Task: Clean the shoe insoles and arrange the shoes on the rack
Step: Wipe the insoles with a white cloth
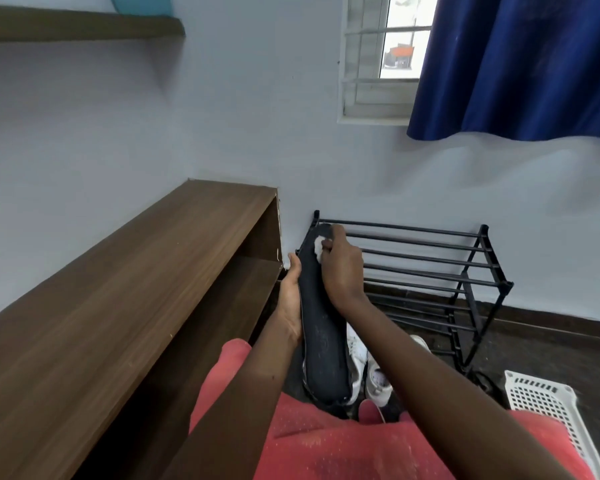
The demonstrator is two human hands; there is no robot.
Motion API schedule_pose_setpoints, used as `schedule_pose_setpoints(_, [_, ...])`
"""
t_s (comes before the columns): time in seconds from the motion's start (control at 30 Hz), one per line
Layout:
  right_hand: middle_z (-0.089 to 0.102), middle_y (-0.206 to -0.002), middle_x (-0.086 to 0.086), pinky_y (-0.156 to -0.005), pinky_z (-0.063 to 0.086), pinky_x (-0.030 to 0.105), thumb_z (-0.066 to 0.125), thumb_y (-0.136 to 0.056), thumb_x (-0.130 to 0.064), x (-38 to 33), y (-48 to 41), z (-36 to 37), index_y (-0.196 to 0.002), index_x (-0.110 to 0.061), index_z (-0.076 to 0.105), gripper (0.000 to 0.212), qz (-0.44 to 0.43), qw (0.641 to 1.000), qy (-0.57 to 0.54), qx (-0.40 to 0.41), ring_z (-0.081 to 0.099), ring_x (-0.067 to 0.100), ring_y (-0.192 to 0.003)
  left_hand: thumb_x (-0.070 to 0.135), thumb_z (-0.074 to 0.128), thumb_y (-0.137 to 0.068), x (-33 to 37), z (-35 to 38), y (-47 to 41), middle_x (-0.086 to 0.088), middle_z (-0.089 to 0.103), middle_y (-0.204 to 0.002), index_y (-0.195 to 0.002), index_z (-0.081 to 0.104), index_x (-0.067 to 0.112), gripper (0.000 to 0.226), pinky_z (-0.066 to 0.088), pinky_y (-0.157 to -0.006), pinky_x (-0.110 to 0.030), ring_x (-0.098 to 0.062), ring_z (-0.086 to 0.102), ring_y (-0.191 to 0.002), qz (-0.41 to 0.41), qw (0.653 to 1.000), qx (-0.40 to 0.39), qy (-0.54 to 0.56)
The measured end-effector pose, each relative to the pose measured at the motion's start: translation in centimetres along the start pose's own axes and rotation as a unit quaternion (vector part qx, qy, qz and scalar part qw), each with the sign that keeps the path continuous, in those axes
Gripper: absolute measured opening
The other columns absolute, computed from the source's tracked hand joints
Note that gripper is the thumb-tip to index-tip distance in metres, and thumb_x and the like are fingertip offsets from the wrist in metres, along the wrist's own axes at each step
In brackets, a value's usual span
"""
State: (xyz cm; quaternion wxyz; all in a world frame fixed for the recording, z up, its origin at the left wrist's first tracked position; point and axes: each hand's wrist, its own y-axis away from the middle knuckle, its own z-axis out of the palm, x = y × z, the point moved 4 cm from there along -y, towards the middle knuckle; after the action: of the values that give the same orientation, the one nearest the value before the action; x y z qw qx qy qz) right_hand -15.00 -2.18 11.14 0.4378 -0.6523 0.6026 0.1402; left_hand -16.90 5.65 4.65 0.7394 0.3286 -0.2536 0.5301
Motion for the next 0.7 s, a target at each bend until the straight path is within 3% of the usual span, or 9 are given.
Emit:
schedule_pose_setpoints(0.13, [0.067,-0.095,0.020,-0.069,0.052,0.042,0.044,-0.091,0.001,0.2,0.3,0.0,-0.117,-0.002,0.050,0.027,-0.007,1.000,0.020,0.004,0.063,0.035,-0.086,0.065,0.026,-0.092,-0.2,-0.2,0.2,-0.013,0.068,-0.105,-0.117,0.063,0.013,0.069,0.048,-0.091,-0.037,-0.025,0.065,-0.098,0.002,1.000,0.019,-0.004])
schedule_pose_setpoints(0.3, [0.067,-0.082,0.020,-0.060,0.042,0.035,0.049,-0.087,0.002,0.5,4.4,1.3,-0.103,-0.002,0.054,0.018,-0.050,0.996,0.048,-0.052,0.063,0.037,-0.077,0.072,0.033,-0.086,-0.6,-2.0,-0.2,-0.019,0.066,-0.109,-0.115,0.063,0.002,0.081,0.048,-0.093,-0.036,-0.028,0.063,-0.102,-0.008,0.997,0.075,-0.027])
schedule_pose_setpoints(0.43, [0.069,-0.083,0.015,-0.074,0.043,0.035,0.045,-0.086,0.006,0.7,6.9,2.0,-0.111,-0.007,0.053,0.029,-0.050,0.993,0.053,-0.096,0.062,0.033,-0.077,0.080,0.044,-0.074,-1.6,-3.2,-0.5,-0.024,0.060,-0.123,-0.104,0.072,0.001,0.089,0.040,-0.106,-0.044,-0.033,0.058,-0.116,-0.033,0.994,0.106,-0.008])
schedule_pose_setpoints(0.5, [0.069,-0.085,0.016,-0.071,0.046,0.035,0.048,-0.088,0.003,0.9,6.5,1.8,-0.114,-0.005,0.053,0.028,-0.046,0.995,0.028,-0.088,0.063,0.032,-0.078,0.076,0.041,-0.080,-2.0,-3.6,-0.6,-0.022,0.065,-0.115,-0.104,0.071,0.003,0.082,0.044,-0.102,-0.042,-0.032,0.061,-0.111,-0.029,0.994,0.104,-0.017])
schedule_pose_setpoints(0.6, [0.068,-0.089,0.020,-0.065,0.050,0.035,0.050,-0.088,0.001,1.4,4.4,1.5,-0.117,-0.003,0.052,0.029,-0.046,0.998,0.016,-0.051,0.064,0.036,-0.081,0.067,0.030,-0.090,-2.5,-3.0,-0.5,-0.014,0.072,-0.092,-0.095,0.073,0.011,0.071,0.054,-0.078,-0.033,-0.024,0.069,-0.088,-0.027,0.997,0.069,-0.036])
schedule_pose_setpoints(0.7, [0.068,-0.094,0.020,-0.065,0.048,0.031,0.049,-0.088,0.000,2.0,1.8,1.0,-0.121,-0.003,0.051,0.033,-0.027,0.999,0.008,-0.026,0.064,0.035,-0.085,0.068,0.028,-0.090,-2.7,-2.7,-0.3,-0.014,0.071,-0.103,-0.099,0.075,0.015,0.072,0.054,-0.079,-0.034,-0.025,0.068,-0.094,-0.031,0.998,0.050,-0.018])
